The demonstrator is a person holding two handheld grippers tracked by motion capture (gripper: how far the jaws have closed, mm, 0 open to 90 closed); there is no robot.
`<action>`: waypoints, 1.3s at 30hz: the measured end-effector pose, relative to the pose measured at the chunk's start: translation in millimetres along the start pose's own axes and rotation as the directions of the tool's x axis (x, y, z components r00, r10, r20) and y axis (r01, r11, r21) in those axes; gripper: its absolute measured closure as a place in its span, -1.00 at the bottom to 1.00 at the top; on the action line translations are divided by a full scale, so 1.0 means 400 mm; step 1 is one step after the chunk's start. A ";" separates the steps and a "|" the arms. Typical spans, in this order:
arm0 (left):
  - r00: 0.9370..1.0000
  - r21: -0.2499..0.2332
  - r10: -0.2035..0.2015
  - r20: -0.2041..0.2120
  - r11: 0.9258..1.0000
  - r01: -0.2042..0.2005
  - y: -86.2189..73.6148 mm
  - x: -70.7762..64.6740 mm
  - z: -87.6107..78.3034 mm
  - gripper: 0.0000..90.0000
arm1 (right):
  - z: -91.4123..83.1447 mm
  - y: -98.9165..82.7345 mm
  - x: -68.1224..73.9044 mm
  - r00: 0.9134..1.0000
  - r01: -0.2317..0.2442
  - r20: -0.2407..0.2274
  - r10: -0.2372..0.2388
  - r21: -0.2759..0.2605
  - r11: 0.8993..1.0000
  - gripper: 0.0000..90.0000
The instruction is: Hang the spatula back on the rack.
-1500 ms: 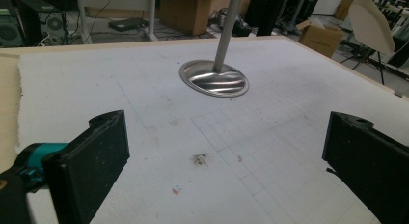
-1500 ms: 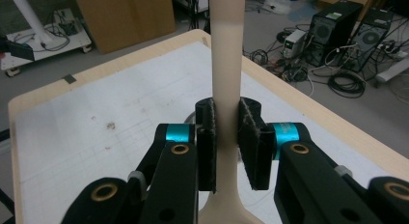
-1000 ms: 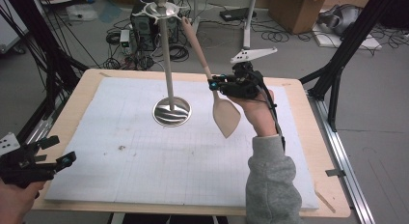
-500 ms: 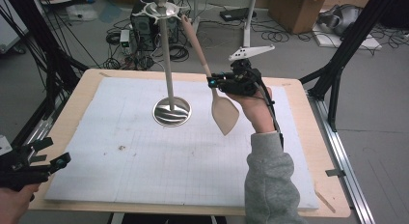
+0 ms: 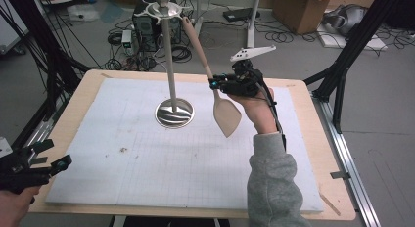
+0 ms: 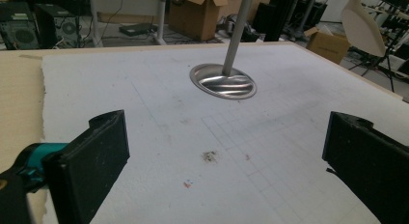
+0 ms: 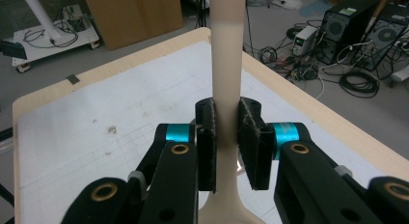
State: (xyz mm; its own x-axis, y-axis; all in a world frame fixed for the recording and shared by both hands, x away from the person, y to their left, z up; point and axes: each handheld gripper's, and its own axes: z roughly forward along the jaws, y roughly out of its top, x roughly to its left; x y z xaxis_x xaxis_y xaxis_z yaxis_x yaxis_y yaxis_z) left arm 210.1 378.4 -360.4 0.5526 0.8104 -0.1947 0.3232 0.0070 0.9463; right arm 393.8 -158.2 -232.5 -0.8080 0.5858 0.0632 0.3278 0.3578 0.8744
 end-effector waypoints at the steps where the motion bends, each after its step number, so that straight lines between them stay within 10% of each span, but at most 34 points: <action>1: 1.000 0.000 0.000 -0.001 1.000 0.000 0.000 0.000 0.000 -0.93 | 0.001 0.000 0.000 1.000 0.000 -0.002 0.000 0.002 1.000 0.75; 39: 1.000 -0.021 0.018 0.001 1.000 -0.018 0.002 -0.025 -0.027 -0.93 | 0.107 0.023 -0.004 1.000 0.005 -0.027 -0.003 0.045 0.999 0.74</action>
State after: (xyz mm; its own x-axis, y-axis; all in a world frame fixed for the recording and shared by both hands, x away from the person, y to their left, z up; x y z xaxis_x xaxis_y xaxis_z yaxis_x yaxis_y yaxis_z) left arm 196.7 376.7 -355.2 0.5590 0.8098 -0.1782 0.2971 0.0050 0.9548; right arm 419.1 -124.8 -245.2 -0.8222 0.5645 0.0734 0.3457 0.3927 0.8522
